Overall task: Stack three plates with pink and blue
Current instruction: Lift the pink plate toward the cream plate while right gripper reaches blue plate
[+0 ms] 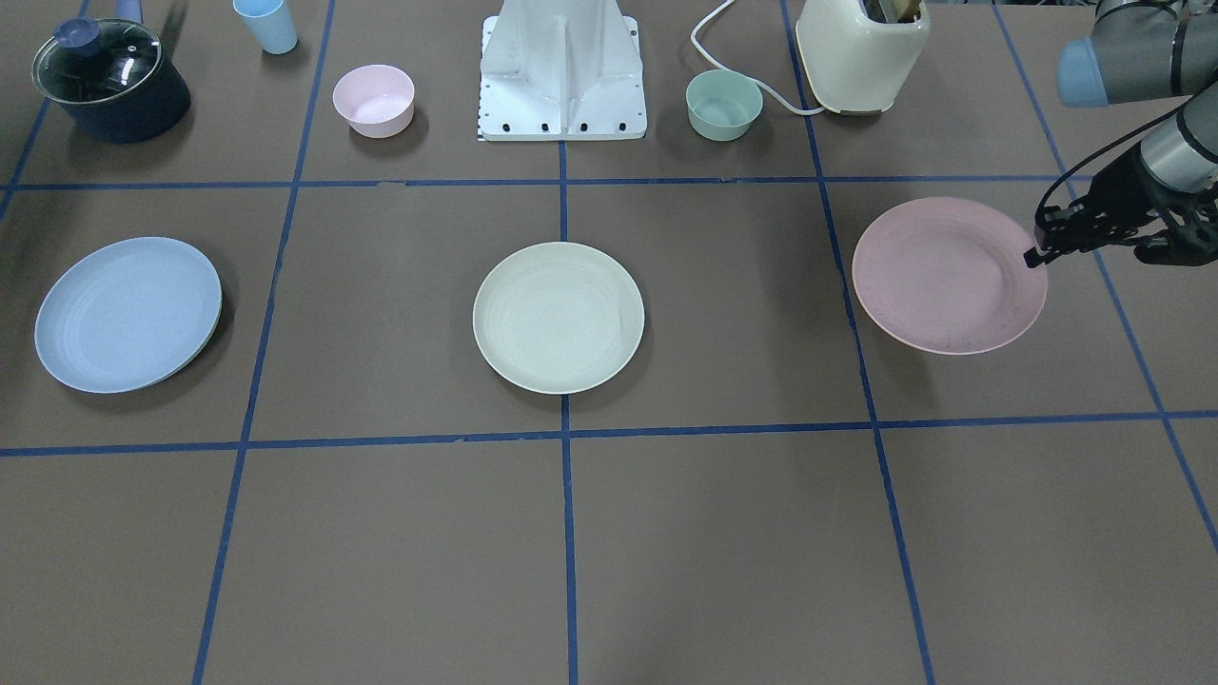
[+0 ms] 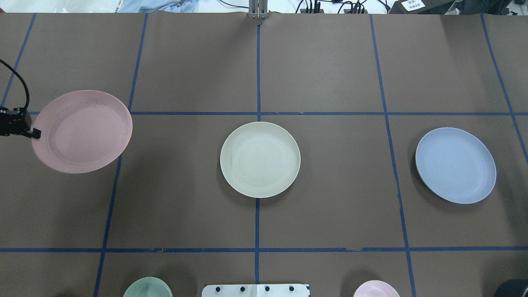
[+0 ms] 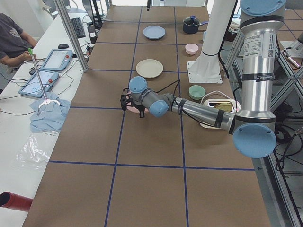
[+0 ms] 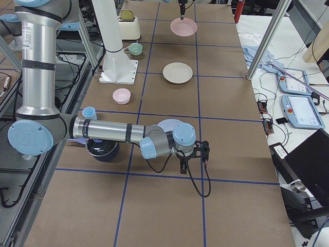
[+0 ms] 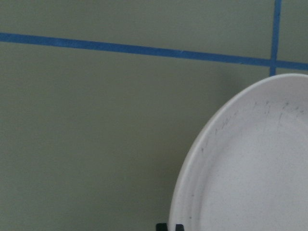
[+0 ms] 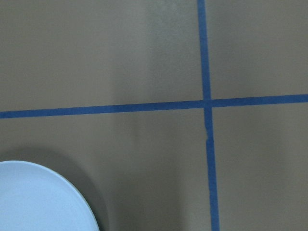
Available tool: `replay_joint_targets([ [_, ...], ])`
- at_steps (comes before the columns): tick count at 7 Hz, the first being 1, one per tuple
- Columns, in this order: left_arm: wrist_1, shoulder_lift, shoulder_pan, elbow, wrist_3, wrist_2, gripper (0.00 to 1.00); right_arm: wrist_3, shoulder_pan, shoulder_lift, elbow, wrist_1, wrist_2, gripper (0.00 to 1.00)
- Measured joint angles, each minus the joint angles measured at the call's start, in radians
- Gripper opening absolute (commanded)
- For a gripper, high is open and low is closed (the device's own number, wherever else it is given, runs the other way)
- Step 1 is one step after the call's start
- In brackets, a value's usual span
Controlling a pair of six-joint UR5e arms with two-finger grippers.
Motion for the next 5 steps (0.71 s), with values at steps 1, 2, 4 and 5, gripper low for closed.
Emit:
replay_joint_targets([
  [1,-0.003,-0.045,0.006,-0.009,-0.099,-0.015,0.00,0.073,-0.064,-0.002,-0.003,0.066,-0.028,1.00],
  [2,-0.008,-0.087,0.024,-0.014,-0.188,-0.020,0.00,0.127,-0.126,-0.005,-0.008,0.116,-0.052,1.00],
  [4,-0.027,-0.156,0.095,-0.015,-0.326,-0.016,0.00,0.159,-0.214,-0.010,-0.018,0.155,-0.068,0.96],
  [5,-0.031,-0.189,0.128,-0.014,-0.382,-0.014,0.00,0.162,-0.246,-0.011,-0.020,0.159,-0.069,0.92],
])
